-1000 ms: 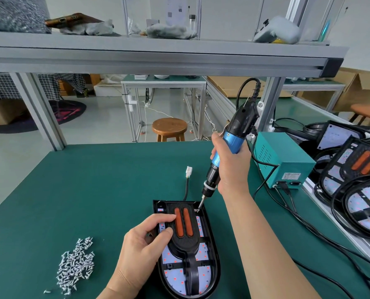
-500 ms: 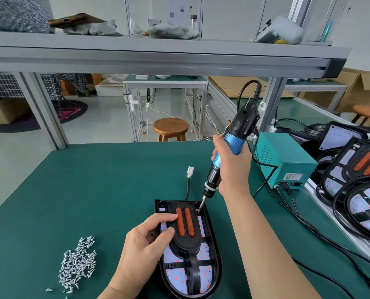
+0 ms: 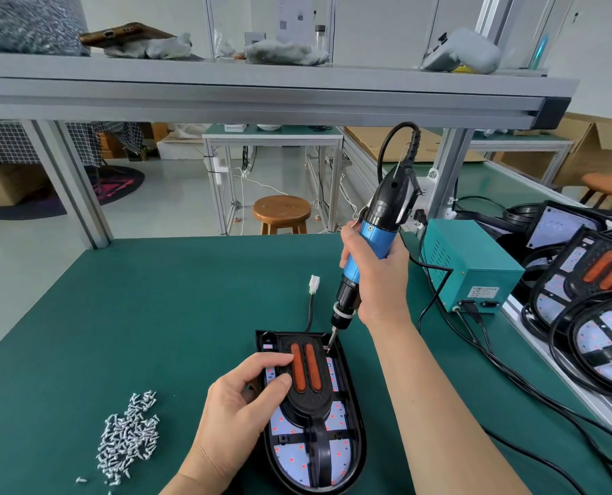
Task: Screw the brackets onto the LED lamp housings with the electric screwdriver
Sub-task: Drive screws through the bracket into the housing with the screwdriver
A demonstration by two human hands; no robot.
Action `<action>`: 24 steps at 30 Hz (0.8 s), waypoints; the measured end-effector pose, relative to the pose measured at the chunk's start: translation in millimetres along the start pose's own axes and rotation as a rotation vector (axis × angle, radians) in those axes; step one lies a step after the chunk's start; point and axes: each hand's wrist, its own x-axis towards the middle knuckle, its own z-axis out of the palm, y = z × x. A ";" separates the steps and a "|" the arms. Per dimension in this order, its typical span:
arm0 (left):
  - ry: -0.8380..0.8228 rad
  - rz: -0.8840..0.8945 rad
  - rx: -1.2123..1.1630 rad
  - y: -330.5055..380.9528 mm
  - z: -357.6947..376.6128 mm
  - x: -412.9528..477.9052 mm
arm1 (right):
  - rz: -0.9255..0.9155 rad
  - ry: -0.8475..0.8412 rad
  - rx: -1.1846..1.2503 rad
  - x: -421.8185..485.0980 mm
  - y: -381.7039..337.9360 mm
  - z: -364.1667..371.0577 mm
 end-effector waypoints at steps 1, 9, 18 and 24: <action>-0.002 0.003 0.001 1.0 0.0 -0.4 | 0.001 -0.002 0.002 -0.3 0.1 0.2; -0.013 -0.006 -0.005 0.6 -1.8 0.8 | -0.023 0.033 -0.010 -10.7 -2.7 -6.2; 0.008 -0.015 0.021 9.1 0.9 -3.3 | -0.039 0.155 0.059 -20.9 -3.9 -11.3; 0.009 -0.011 0.008 11.7 2.4 -3.7 | -0.073 0.164 0.031 -20.0 -2.7 -8.9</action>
